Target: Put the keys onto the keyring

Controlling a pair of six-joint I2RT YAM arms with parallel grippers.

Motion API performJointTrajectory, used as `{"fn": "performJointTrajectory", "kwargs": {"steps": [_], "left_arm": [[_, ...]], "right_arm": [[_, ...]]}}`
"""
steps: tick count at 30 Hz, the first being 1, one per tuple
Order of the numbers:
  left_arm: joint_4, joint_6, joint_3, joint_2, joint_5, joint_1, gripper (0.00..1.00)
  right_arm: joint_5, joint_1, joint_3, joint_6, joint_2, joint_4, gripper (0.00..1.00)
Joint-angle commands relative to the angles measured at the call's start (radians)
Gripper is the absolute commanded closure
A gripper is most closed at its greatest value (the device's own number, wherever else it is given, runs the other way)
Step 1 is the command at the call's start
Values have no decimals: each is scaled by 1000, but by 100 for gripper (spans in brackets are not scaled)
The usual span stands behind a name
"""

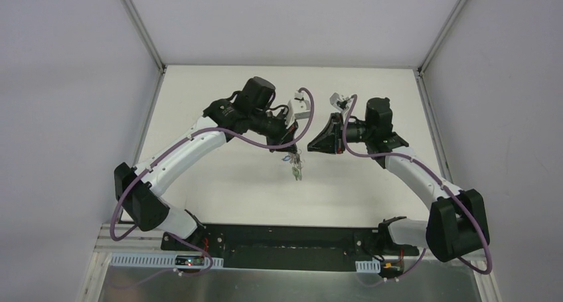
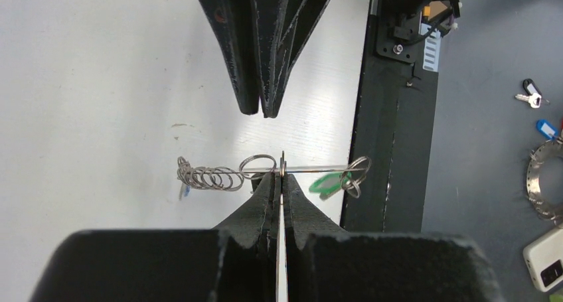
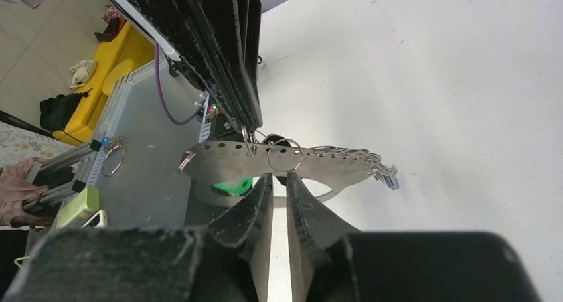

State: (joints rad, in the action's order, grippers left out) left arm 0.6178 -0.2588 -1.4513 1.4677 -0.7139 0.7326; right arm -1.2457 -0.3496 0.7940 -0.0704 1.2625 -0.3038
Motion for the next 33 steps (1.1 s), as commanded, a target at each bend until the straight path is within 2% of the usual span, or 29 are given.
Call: {"fn": "performJointTrajectory", "kwargs": {"steps": [1,6,11,26,33], "left_arm": [[50,-56,-56,-37,11,19,100],[52,-50,-68,-27,11,26,100],[58,-35,-85,-11,4,28,100],[54,-8,-91,19,-36,29,100],[54,-7,-90,24,-39,34,100]], "right_arm": [[-23,-10,67,-55,-30,27,81],[-31,-34,111,-111,-30,116,69],[-17,-75,159,-237,-27,253,61],[30,-111,180,-243,-4,256,72],[37,-120,179,-224,6,239,73]]}}
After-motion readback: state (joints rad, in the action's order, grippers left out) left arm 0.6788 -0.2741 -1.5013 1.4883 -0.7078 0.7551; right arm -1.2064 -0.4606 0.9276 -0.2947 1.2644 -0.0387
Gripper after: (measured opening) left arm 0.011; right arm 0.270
